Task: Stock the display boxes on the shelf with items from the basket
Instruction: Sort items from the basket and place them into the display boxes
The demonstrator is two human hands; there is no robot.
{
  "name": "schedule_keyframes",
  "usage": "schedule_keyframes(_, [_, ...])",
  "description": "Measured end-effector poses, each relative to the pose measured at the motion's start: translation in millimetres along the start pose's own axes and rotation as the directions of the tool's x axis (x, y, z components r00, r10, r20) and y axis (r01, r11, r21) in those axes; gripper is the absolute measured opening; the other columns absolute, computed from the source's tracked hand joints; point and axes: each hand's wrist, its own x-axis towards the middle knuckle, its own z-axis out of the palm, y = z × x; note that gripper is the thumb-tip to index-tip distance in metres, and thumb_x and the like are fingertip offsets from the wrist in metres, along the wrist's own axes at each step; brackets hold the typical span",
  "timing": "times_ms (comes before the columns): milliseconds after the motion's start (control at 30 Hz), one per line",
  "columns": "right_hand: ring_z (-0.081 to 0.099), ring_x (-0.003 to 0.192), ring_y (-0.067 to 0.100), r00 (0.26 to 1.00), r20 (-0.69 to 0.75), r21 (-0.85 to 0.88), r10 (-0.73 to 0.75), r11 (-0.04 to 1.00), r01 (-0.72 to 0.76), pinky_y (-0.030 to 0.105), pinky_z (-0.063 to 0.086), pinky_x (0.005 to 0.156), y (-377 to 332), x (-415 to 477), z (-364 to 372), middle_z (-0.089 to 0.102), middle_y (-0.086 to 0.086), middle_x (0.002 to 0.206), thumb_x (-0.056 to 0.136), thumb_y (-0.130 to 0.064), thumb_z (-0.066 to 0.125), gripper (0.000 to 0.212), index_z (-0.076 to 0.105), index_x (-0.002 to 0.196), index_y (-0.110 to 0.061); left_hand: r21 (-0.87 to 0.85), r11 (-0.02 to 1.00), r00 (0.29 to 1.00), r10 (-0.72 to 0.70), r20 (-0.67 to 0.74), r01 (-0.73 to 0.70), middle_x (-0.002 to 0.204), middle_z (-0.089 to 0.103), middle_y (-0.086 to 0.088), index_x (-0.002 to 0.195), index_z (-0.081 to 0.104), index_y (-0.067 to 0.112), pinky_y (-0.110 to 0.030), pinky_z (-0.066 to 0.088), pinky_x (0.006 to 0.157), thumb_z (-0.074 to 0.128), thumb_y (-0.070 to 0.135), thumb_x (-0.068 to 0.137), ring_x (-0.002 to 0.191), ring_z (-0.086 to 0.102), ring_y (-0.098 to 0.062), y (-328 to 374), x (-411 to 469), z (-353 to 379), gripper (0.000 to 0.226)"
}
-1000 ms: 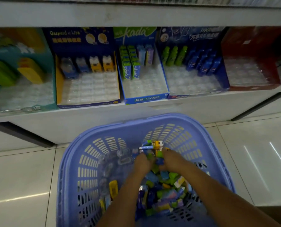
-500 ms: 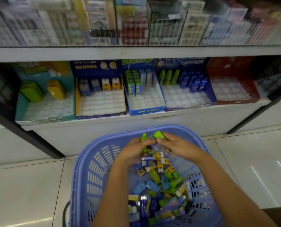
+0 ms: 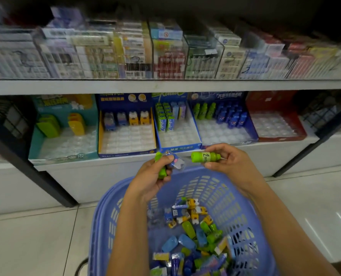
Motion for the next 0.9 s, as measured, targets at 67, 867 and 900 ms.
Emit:
schedule_keyframes(67, [0.071, 0.086, 0.022, 0.998, -0.048, 0.082, 0.03, 0.996, -0.026, 0.025, 0.057, 0.076, 0, 5, -3, 0.07, 0.006, 0.096, 0.081, -0.001, 0.066, 0.017, 0.066, 0.095, -0.012, 0.01, 1.0, 1.0, 0.009, 0.001, -0.009, 0.063, 0.056, -0.001, 0.074, 0.07, 0.01, -0.016, 0.038, 0.04, 0.065, 0.014, 0.086, 0.05, 0.05, -0.006, 2, -1, 3, 0.014])
schedule_keyframes(867, [0.056, 0.091, 0.008, 0.991, 0.134, -0.878, -0.025, 0.461, 0.13, 0.007, 0.037, 0.072, -17, 204, -31, 0.066, 0.001, 0.107, 0.073, -0.017, 0.078, 0.037, 0.067, 0.108, -0.018, 0.01, 0.999, 0.999, 0.03, 0.04, -0.031, 0.061, 0.06, 0.0, 0.068, 0.078, 0.015, -0.018, 0.04, 0.044, 0.076, 0.031, 0.061, 0.051, 0.052, -0.006, -4, 23, 32, 0.018])
schedule_keyframes(900, [0.057, 0.093, 0.01, 0.99, 0.14, -0.885, -0.009, 0.446, 0.129, 0.012, 0.04, 0.076, -17, 205, -30, 0.066, 0.001, 0.108, 0.073, -0.017, 0.078, 0.039, 0.066, 0.11, -0.016, -0.003, 1.0, 0.999, 0.028, 0.046, -0.028, 0.062, 0.059, 0.0, 0.069, 0.078, 0.014, -0.018, 0.04, 0.044, 0.076, 0.032, 0.06, 0.051, 0.052, -0.006, -4, 24, 32, 0.02])
